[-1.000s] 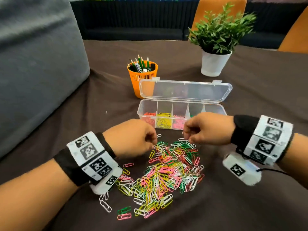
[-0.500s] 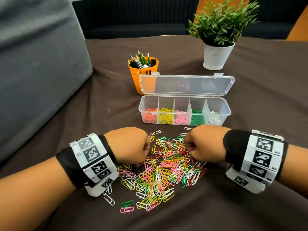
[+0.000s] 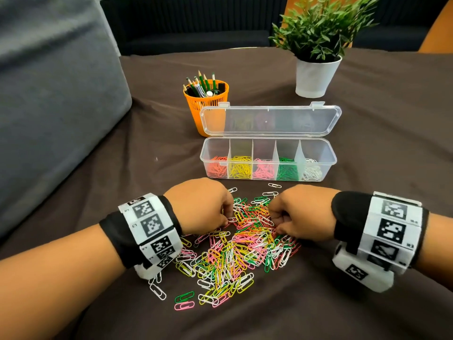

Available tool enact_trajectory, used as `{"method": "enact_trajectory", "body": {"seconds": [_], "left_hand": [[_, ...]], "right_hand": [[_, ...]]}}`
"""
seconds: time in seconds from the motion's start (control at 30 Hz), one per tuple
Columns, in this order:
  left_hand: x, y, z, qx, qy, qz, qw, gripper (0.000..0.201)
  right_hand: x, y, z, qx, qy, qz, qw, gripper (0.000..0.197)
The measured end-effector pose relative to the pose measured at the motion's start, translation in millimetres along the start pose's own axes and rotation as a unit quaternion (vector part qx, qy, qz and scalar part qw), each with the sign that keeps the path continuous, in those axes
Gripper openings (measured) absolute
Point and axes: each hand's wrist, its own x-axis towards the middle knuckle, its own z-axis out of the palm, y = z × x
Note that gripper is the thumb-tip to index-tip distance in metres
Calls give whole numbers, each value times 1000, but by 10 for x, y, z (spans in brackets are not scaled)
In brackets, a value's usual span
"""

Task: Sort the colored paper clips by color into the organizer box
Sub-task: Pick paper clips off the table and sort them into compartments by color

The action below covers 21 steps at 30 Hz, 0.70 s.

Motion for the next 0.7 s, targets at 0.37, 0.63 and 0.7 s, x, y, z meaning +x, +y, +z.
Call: {"method": "enact_trajectory", "body": {"seconds": [0.37, 0.63, 0.7], "left_hand": [[-209, -200, -122, -381, 10, -34, 924, 19], [-266, -195, 17, -508, 19, -41, 860, 17], [-275, -198, 45, -524, 22, -49, 850, 14]], "right_hand": [[-60, 345, -58, 536, 11, 55, 843, 25], [-21, 322, -124, 645, -12, 97, 758, 29], [-24, 275, -139, 662, -19, 96, 743, 21]]}}
